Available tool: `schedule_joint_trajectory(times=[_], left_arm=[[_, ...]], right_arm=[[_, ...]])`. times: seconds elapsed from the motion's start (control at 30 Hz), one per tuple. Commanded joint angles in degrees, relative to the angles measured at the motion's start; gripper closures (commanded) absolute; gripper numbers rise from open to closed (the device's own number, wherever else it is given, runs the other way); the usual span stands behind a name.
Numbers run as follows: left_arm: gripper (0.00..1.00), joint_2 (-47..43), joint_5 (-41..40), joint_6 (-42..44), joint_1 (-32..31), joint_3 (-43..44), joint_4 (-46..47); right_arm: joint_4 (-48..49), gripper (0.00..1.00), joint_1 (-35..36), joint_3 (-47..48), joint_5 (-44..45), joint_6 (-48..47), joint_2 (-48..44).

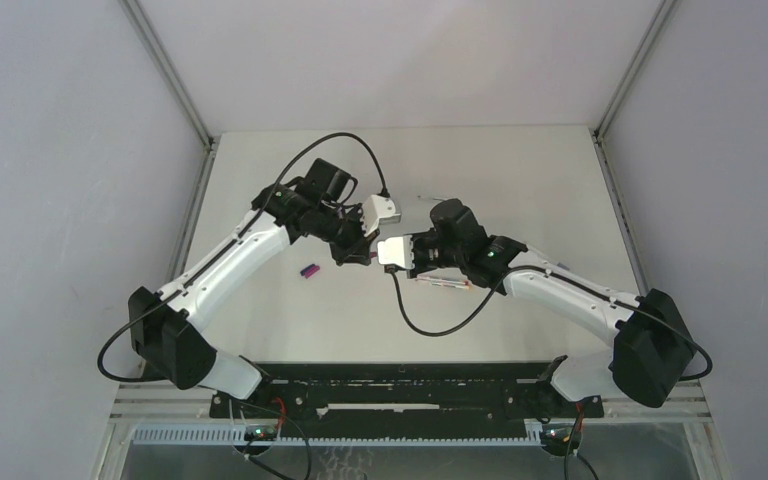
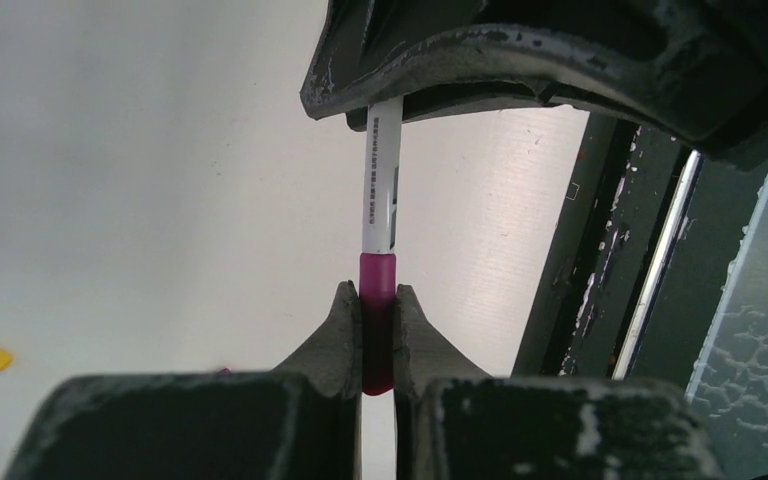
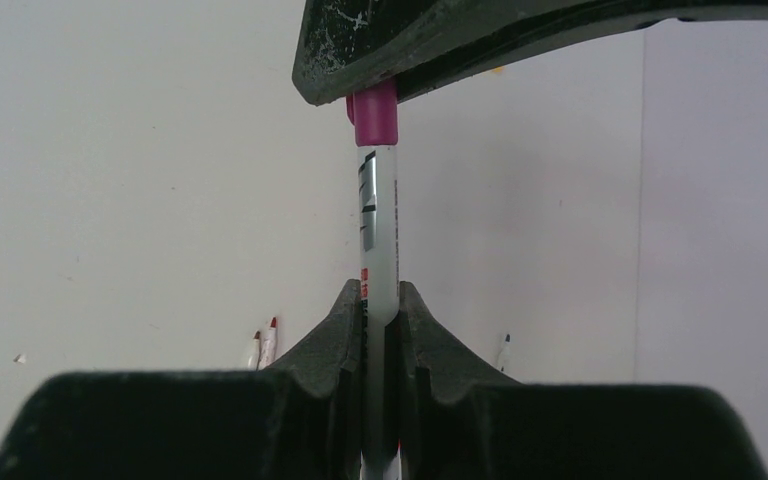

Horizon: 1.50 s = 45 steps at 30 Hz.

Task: Open the pen caps
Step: Open the pen cap from the pen.

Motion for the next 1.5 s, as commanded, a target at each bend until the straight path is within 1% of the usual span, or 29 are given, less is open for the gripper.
schedule_joint_trajectory(times=[0.0, 0.23, 0.43, 0.6, 0.67, 0.83, 0.93, 1.03, 1.17, 1.47], left_arm=[[1.00, -1.45, -2.44, 0.40, 2.04, 0.47, -2.76], [1.00, -0.61, -1.61, 0.35, 2.88, 0.63, -2.92], [1.00, -0.61, 1.31, 0.47, 4.16, 1.01, -3.53], [1.00, 0.01, 1.97, 0.49, 4.84, 1.13, -3.89], [1.00, -0.04, 1.57, 0.21, 4.86, 1.11, -3.56], [1.00, -1.63, -4.08, -1.54, 4.86, -0.09, -0.15], [1.00, -2.40, -5.83, -1.88, 4.86, -0.78, 0.94], [1.00, -2.72, -6.04, -1.77, 4.86, -1.03, 1.09], [1.00, -2.88, -5.98, -1.16, 4.86, -1.30, 0.80], [1.00, -2.30, -0.07, 0.13, 5.08, 0.15, -2.45]], right_arm=[[-2.95, 1.00, -0.61, 1.11, 5.88, 1.04, -0.51], [-2.67, 1.00, -0.87, 0.92, 6.20, 0.80, -0.83], [-1.27, 1.00, -0.88, 0.35, 7.51, 0.70, -0.94], [-0.87, 1.00, -1.05, 0.34, 8.33, 0.75, -0.74], [-1.10, 1.00, -1.14, 0.35, 8.23, 0.57, -0.87], [-3.21, 1.00, -1.39, 0.42, 6.83, -0.43, -1.10], [-4.20, 1.00, -1.62, 0.68, 5.59, -0.32, -1.18], [-6.54, 1.00, -1.84, 1.50, 3.84, -0.30, -1.13], [-6.80, 1.00, -2.14, 1.59, 4.58, -0.80, -1.18], [-4.82, 1.00, -2.81, 1.22, 8.20, -1.01, -1.44]])
